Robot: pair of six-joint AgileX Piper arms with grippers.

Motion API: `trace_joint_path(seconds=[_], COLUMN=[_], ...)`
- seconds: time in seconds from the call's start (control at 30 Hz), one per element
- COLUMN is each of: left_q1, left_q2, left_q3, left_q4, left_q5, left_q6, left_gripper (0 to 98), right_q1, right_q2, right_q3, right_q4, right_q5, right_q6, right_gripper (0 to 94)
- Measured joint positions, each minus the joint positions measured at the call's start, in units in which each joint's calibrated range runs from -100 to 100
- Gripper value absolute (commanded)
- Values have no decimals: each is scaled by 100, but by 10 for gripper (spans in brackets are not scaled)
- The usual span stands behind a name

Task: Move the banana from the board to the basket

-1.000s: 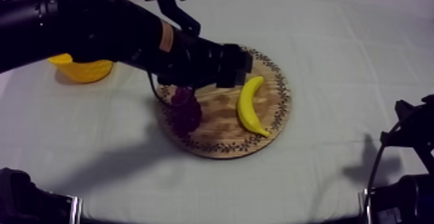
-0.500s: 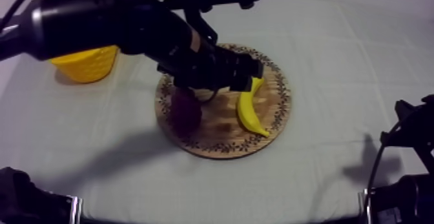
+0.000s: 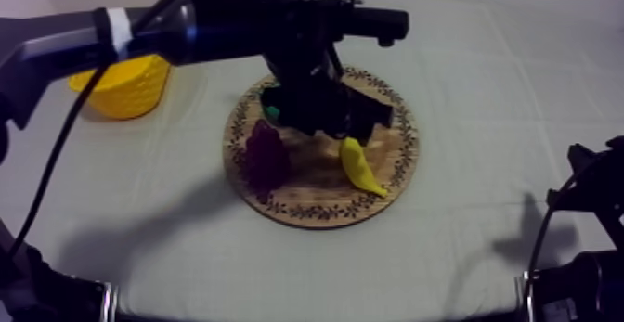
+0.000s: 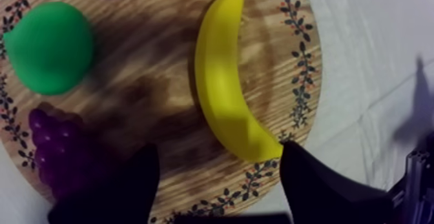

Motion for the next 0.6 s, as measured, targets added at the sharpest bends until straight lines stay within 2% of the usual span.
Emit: trace_joint_path(seconds=[0.4,0.6], left_q1=[-69,-86], left_q2=[1168,1659], left_q3=[-1422,-2095], left_q4=[143,195], left_q5=[1100,1627], left_q6=[-102,-170], left_gripper=[658,607], right_q1=[0,0], right_q2=[0,0], right_q3=[0,0], right_q4=[0,0], right_q5=[0,0], right_q6=[0,0], right_gripper=[3,3])
